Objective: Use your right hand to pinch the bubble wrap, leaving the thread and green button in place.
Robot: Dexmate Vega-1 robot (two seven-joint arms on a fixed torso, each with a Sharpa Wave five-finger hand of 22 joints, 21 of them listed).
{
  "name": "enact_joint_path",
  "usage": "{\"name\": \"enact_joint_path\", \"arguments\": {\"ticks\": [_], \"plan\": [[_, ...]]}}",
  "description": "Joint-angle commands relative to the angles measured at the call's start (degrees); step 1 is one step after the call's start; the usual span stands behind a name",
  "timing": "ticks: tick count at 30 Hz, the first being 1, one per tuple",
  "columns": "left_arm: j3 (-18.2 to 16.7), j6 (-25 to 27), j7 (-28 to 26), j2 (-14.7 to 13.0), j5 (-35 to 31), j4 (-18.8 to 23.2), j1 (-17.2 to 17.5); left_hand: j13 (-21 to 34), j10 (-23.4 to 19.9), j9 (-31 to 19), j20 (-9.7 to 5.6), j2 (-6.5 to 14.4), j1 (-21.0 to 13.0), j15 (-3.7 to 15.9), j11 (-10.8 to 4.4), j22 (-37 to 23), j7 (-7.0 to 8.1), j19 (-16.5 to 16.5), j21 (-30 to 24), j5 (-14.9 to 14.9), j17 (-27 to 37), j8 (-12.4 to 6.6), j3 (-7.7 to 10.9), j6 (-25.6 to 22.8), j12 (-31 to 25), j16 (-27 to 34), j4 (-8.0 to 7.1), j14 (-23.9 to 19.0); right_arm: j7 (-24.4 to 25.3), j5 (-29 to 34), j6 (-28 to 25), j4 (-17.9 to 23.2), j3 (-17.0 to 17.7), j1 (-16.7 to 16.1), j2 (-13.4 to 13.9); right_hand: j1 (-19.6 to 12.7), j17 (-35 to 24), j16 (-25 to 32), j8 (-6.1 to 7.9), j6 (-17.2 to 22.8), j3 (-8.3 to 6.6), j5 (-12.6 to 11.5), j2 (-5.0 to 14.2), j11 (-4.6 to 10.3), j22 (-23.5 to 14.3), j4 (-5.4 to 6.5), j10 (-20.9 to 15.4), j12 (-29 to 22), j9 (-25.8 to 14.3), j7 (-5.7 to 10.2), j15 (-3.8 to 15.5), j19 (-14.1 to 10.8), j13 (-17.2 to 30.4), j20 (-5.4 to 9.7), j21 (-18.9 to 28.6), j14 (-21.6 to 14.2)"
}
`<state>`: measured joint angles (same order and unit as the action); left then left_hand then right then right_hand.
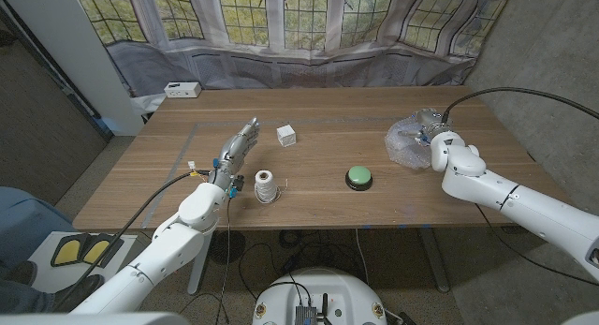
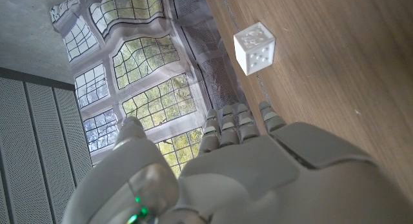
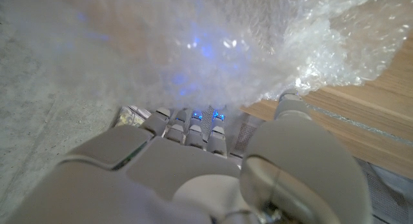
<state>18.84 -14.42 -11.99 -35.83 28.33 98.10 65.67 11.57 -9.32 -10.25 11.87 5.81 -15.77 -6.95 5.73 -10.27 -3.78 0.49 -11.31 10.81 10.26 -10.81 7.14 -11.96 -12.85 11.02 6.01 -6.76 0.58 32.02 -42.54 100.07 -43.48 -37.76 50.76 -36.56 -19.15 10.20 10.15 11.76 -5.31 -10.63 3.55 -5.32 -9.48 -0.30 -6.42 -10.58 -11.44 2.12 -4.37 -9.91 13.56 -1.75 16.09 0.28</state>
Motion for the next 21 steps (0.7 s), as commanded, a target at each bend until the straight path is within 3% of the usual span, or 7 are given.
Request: {"name": "enact_joint_path", "arguments": {"ticks": [1, 10, 16, 21], "plan": [[0.23, -0.46, 1.11, -0.04, 0.39, -0.77, -0.78, 0.17, -0.73, -0.27, 0.24, 0.41, -0.25, -0.30, 0.06, -0.22, -0.10, -0.16, -0.19, -0.12, 0.30, -0.26, 0.59, -0.56, 0.06, 0.08, 0.01, -0.28, 3.60, -0.35, 0.24, 4.35, 2.32, -2.58, 0.82, 0.74, 0.34, 0.47, -0.57, -2.68, -0.26, -0.26, 0.10, 0.06, -0.31, 0.17, 0.62, -0.36, -0.12, -0.30, -0.04, 0.36, -0.20, 0.07, -0.57, 0.58], [0.15, -0.67, 1.70, -0.21, 0.71, -1.18, -1.07, 0.17, -0.71, -0.27, 0.21, 0.50, -0.27, -0.28, 0.07, -0.22, -0.02, -0.26, -0.23, -0.11, 0.30, -0.20, 0.67, -0.43, 0.08, 0.09, 0.00, -0.31, 6.81, -1.47, 1.53, 6.32, 4.63, -5.10, 0.94, 1.46, 1.07, 0.86, -0.58, -6.62, -0.20, -0.24, 0.37, 0.08, -0.32, 0.04, 1.08, -0.60, -0.01, -2.51, 0.22, -0.35, -0.57, 0.30, -1.05, 0.22], [0.06, -0.65, 1.98, -0.49, 0.78, -1.08, -1.22, 0.17, -0.73, -0.27, 0.21, 0.55, -0.29, -0.22, 0.07, -0.22, -0.01, -0.34, -0.26, -0.11, 0.30, -0.12, 0.73, -0.24, 0.08, 0.08, 0.00, -0.33, 11.07, -4.17, 4.34, 8.18, 7.83, -8.24, 0.78, 2.38, 1.79, 1.26, -0.69, -11.35, -0.08, -0.21, 0.63, 0.27, -0.33, -0.02, 1.14, -0.84, 0.13, -4.25, 0.59, -1.56, -0.95, 0.70, -1.41, -0.62], [-0.15, -0.78, 1.99, -0.76, 0.66, -0.72, -1.22, 0.17, -0.74, -0.26, 0.21, 0.59, -0.31, -0.22, -0.11, -0.22, 0.07, -0.40, -0.27, -0.11, 0.29, 0.04, 0.78, 0.20, 0.09, 0.10, 0.00, -0.39, 14.62, -6.32, 6.83, 9.83, 10.42, -10.78, 0.58, 2.96, 2.04, 1.50, -0.10, -11.54, 0.02, -0.18, 0.77, 0.19, -0.33, 0.07, 1.25, -0.88, 0.19, -4.91, 0.73, -2.46, -1.12, 1.17, -1.42, -1.21]]}}
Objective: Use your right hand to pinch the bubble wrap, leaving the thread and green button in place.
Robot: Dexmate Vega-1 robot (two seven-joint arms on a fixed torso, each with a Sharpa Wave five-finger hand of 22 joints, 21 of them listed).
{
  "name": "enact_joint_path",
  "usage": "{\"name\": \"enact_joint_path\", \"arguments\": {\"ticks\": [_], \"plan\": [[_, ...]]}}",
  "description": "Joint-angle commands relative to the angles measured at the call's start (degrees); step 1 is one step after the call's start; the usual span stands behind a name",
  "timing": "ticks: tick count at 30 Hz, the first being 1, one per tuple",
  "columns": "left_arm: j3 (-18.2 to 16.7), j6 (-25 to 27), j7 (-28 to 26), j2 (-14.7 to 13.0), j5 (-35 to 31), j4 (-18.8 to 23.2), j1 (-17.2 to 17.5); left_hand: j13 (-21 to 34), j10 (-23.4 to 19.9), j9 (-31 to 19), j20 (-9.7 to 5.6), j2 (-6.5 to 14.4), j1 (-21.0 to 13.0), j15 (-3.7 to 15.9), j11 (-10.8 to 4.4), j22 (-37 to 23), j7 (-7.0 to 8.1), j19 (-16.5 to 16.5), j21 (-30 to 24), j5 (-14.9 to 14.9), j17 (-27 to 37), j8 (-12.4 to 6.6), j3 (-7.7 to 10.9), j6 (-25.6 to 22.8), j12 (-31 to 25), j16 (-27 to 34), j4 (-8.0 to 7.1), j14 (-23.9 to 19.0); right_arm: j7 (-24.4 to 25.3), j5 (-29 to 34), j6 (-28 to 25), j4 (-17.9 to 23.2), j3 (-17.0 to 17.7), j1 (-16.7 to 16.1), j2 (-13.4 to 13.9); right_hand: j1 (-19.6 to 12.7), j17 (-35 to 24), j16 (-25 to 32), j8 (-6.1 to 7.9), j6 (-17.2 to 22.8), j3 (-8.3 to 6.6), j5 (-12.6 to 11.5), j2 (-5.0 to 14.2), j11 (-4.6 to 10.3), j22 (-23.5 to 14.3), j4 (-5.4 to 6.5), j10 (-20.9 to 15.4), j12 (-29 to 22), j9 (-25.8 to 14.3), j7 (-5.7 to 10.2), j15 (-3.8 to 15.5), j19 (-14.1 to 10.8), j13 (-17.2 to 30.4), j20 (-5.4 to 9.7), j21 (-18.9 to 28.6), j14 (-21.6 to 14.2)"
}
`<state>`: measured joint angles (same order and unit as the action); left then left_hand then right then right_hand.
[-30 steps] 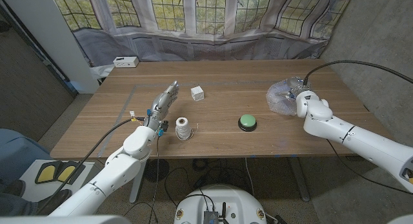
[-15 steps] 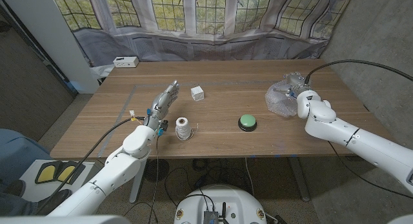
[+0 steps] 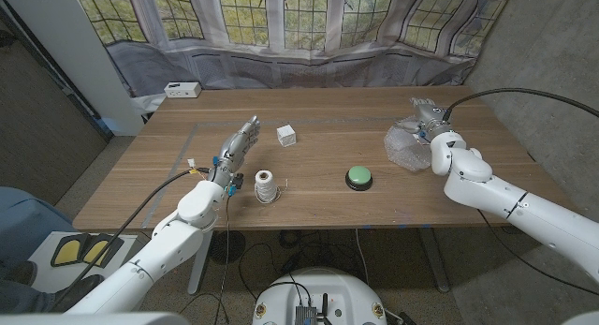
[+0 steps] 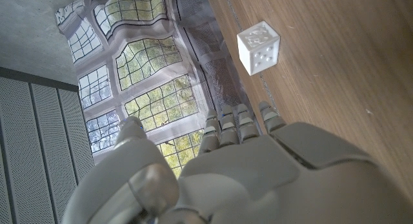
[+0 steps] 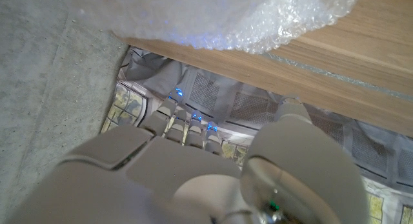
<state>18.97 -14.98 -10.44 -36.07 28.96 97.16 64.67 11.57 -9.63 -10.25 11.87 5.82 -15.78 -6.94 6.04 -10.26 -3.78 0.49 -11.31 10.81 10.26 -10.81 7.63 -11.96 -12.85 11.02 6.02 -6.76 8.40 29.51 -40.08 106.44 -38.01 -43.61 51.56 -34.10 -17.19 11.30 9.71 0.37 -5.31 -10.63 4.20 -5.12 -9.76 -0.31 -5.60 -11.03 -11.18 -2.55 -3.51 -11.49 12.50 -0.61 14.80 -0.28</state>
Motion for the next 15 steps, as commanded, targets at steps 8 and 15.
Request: {"name": "enact_joint_path", "arguments": {"ticks": [8, 15], "plan": [[-0.64, -0.66, 0.30, -0.61, -0.02, 0.55, 0.00, 0.17, -0.47, -0.26, 0.21, 0.61, -0.33, -0.12, -0.47, -0.22, 0.11, -0.48, -0.29, -0.11, 0.29, 0.20, 0.35, 0.73, 0.09, 0.11, -0.01, -0.47, 8.93, -6.49, 6.19, 4.87, 7.20, -6.96, -0.92, 1.54, 1.15, 0.04, 3.36, 8.02, 0.00, -0.26, 0.64, -0.96, -0.06, -0.27, 1.21, -0.56, -0.06, 0.02, -0.42, -0.71, -0.48, 0.02, -1.46, 0.13], [-0.88, -1.40, 0.49, -0.46, 0.08, 0.41, 0.07, 0.15, -0.58, -0.20, 0.04, 0.60, -0.44, -0.10, -0.67, -0.21, -0.50, -1.10, -0.47, -0.11, 0.28, 0.95, 0.51, 3.90, 0.11, 0.19, 0.06, -0.86, 11.52, -9.26, 9.81, 5.98, 9.46, -9.18, -1.36, 1.47, 1.47, -0.10, 2.47, 6.51, -0.23, -0.29, 1.01, -1.23, -0.06, -0.56, 1.86, -0.44, -0.05, 0.63, -0.66, -0.28, -0.54, -0.20, -1.95, 0.62]]}}
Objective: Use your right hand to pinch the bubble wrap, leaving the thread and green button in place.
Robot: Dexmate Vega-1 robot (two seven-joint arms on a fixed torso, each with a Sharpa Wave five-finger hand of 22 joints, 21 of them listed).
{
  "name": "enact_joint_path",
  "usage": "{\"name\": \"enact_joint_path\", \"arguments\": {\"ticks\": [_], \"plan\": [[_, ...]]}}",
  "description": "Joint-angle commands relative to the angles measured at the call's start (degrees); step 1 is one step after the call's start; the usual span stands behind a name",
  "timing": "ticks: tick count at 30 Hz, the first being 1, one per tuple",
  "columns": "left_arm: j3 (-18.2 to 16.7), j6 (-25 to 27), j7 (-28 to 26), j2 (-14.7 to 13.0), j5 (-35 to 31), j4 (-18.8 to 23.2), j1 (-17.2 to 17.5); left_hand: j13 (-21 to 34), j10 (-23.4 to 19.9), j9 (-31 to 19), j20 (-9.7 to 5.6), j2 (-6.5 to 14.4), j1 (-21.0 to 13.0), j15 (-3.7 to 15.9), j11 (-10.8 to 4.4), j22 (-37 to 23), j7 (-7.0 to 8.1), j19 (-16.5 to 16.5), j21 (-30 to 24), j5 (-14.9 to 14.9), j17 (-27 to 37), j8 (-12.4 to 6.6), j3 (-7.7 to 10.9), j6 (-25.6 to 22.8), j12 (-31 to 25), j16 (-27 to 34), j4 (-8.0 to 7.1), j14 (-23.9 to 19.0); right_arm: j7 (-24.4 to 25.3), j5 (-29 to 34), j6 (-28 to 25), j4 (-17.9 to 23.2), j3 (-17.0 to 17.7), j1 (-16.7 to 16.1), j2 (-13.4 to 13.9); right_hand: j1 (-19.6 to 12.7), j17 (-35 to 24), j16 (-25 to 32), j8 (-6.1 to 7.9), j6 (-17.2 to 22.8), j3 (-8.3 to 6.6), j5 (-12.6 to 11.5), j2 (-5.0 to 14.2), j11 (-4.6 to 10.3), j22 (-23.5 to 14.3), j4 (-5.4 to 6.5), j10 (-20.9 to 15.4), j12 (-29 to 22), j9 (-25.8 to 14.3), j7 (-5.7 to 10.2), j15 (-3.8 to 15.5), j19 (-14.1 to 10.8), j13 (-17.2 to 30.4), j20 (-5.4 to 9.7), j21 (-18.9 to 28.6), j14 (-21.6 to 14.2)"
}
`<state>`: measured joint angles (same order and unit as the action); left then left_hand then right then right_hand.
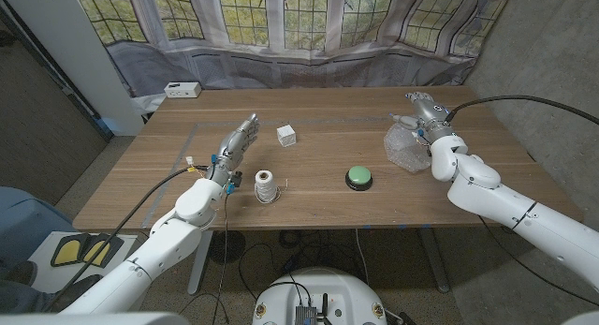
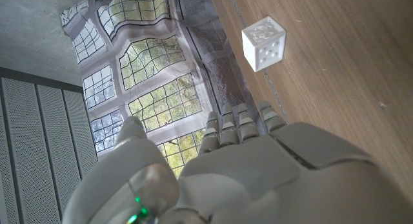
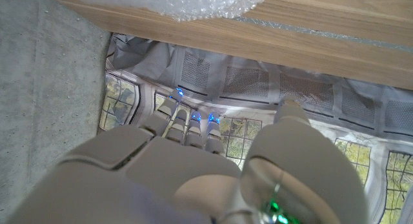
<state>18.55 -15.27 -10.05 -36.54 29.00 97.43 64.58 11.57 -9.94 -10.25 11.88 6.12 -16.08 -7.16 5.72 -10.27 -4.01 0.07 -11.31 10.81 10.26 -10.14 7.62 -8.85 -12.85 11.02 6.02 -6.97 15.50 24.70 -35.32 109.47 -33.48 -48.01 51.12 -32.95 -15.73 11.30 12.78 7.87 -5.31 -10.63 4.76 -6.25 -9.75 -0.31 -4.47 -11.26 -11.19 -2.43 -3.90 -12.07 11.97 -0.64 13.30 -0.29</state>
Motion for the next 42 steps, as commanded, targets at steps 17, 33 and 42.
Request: {"name": "enact_joint_path", "arguments": {"ticks": [17, 33, 42], "plan": [[-0.32, -4.26, 1.15, 1.60, 0.02, -1.87, -0.89, 0.09, 0.83, -0.13, -3.03, 0.24, -0.34, 0.70, 0.15, -0.10, -1.54, -2.27, -0.80, -0.12, 0.25, -0.11, 0.76, 2.28, 0.61, -0.04, 0.21, -0.45, 11.28, -11.93, 19.55, 2.18, 10.94, -10.35, -3.14, 0.26, 0.79, 0.78, -1.57, -3.24, -0.98, -0.26, 1.63, -0.30, 0.01, -1.25, 0.53, -0.54, 0.08, -1.33, 0.02, -3.40, -0.26, 1.40, -0.03, -1.51], [-0.29, -5.66, 2.66, 2.16, 0.77, -2.52, -1.69, 0.02, 1.03, -0.10, -4.73, 0.21, -0.52, 0.70, 0.33, -0.04, -2.71, -2.50, -0.64, -0.11, 0.20, -0.47, 0.92, 1.93, 0.71, -0.13, 0.32, -0.31, 11.66, -21.04, 34.68, -1.95, 13.94, -12.72, -7.82, 2.13, 1.23, 1.55, -0.25, 1.39, -0.60, -0.01, 1.37, -0.33, 0.04, -1.10, -1.85, -1.32, 0.06, -2.33, 0.21, -6.86, -0.37, 1.80, 0.05, -4.33], [-0.33, -5.71, 3.25, 2.24, 1.28, -2.18, -2.20, 0.00, 1.16, -0.09, -5.28, 0.24, -0.59, 0.51, 0.55, -0.01, -3.07, -2.39, -0.50, -0.10, 0.19, -0.61, 1.01, 1.67, 0.75, -0.19, 0.34, -0.15, 7.62, -30.92, 46.64, -6.52, 15.37, -13.35, -11.87, 3.63, 1.30, 1.62, 0.06, 3.20, -0.03, 0.09, 0.87, -0.91, 0.00, -0.79, -0.85, -0.84, 0.07, -1.81, 0.02, -7.31, -0.39, 1.46, -0.37, -4.86]]}}
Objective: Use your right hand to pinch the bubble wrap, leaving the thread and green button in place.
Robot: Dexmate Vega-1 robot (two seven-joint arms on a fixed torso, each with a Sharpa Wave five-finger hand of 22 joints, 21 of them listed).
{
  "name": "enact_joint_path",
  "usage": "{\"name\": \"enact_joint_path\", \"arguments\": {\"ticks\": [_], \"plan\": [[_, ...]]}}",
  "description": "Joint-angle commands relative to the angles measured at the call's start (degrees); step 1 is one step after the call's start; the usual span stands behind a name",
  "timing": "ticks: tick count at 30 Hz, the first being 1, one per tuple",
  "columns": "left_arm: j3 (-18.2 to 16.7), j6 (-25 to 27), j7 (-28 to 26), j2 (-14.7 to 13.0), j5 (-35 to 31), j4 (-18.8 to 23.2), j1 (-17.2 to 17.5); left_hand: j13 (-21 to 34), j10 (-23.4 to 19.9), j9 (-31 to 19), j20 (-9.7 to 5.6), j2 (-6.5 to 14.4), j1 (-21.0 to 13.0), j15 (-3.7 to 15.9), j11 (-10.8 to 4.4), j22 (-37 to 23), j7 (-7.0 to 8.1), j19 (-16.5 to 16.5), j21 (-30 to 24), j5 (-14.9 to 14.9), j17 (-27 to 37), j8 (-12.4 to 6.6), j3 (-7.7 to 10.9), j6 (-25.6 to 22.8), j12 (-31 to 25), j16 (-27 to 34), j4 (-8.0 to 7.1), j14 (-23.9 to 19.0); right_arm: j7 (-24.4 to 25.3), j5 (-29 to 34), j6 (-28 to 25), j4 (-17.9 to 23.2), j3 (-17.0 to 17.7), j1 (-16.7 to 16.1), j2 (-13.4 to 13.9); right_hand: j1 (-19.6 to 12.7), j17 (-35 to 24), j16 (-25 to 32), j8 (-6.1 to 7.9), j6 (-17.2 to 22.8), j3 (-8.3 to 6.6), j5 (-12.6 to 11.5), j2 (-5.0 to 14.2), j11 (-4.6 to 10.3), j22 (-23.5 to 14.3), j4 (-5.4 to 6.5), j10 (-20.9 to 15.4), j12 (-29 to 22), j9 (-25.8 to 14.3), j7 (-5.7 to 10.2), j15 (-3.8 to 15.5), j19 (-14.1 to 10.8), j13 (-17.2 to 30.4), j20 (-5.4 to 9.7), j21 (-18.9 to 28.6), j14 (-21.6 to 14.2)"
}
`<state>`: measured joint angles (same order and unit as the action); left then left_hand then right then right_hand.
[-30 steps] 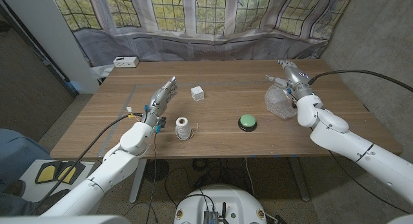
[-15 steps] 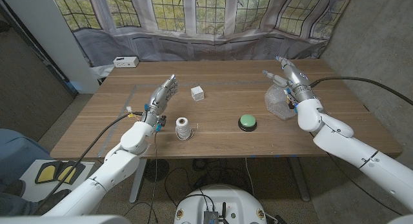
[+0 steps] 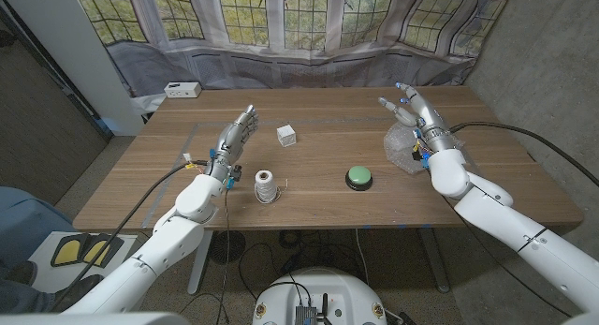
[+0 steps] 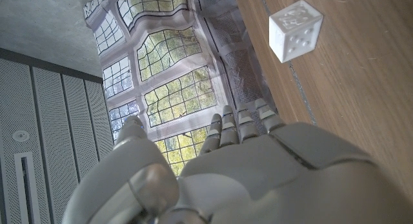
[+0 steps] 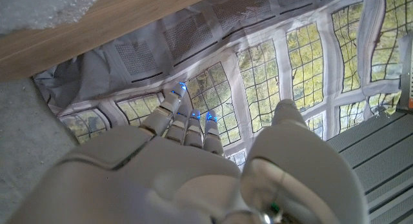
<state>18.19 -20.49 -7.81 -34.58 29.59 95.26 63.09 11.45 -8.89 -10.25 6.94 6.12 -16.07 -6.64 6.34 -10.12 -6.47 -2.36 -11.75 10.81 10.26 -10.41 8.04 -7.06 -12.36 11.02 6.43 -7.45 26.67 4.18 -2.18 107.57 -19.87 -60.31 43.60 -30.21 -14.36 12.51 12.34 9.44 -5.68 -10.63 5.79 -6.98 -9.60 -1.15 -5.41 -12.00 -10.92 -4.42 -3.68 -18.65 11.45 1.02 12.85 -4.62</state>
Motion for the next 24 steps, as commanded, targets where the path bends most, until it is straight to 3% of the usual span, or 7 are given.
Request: {"name": "enact_joint_path", "arguments": {"ticks": [1, 9, 16, 24], "plan": [[0.01, -0.54, 1.09, 0.25, 0.71, 0.03, -0.76, 0.12, 0.14, -0.09, -0.34, 0.24, -0.60, 0.01, 0.10, -0.15, -0.61, 0.04, -0.05, -0.10, 0.19, -0.35, 0.60, -0.15, 0.27, -0.19, -0.06, 0.34, -4.15, -11.35, 14.70, -5.14, 1.78, -1.01, -4.78, 0.98, -0.06, 0.44, 0.50, 1.70, 0.37, 0.10, -0.20, -0.24, -0.16, 0.06, -0.03, -0.14, -0.20, 0.19, -0.29, -0.70, 0.13, -0.27, 0.04, -0.62], [0.10, 0.63, 1.59, -0.55, 0.38, 0.28, -1.70, 0.10, 0.00, -0.08, -0.59, 0.23, -0.61, -0.03, 0.14, -0.14, -0.76, 0.05, 0.01, -0.11, 0.19, -0.46, 0.63, -0.43, 0.21, -0.18, -0.05, 0.33, -9.03, -17.55, 20.94, -8.00, 1.45, -0.26, -7.53, 2.13, -0.03, 0.19, 0.29, 1.94, 0.93, 0.18, -0.77, -0.21, -0.20, 0.30, -0.57, -0.27, -0.16, 1.05, -0.48, 0.09, 0.13, -0.72, -0.57, -0.13], [-0.29, 0.98, 2.16, -1.02, 1.09, 0.42, -1.95, 0.08, 0.07, -0.07, -0.81, 0.18, -0.58, 0.07, 0.10, -0.14, -0.70, 0.18, 0.11, -0.13, 0.18, -0.47, 0.63, -0.52, 0.24, -0.18, -0.05, 0.35, -16.17, -24.87, 25.13, -11.25, 0.46, 1.14, -9.36, 3.06, -0.01, 0.13, 0.28, 2.56, 1.37, 0.19, -1.17, -0.08, -0.24, 0.52, -0.95, -0.34, -0.11, 1.42, -0.71, 0.49, 0.12, -0.99, -0.90, -0.02], [-0.82, 1.46, 4.11, -2.09, 2.80, 0.58, -2.07, 0.05, 0.51, -0.06, -0.97, 0.09, -0.51, 0.08, 0.12, -0.14, -0.62, 0.46, 0.26, -0.16, 0.18, -0.36, 0.62, -0.32, 0.40, -0.34, -0.07, 0.83, -24.79, -31.88, 26.39, -14.64, -0.87, 2.90, -9.53, 5.58, 0.19, -0.45, -1.73, -1.82, 2.70, 0.08, -2.53, 0.50, -0.28, 1.02, 0.20, 0.43, 0.06, 0.20, -0.44, 1.63, -0.05, -0.66, -1.60, 1.31]]}}
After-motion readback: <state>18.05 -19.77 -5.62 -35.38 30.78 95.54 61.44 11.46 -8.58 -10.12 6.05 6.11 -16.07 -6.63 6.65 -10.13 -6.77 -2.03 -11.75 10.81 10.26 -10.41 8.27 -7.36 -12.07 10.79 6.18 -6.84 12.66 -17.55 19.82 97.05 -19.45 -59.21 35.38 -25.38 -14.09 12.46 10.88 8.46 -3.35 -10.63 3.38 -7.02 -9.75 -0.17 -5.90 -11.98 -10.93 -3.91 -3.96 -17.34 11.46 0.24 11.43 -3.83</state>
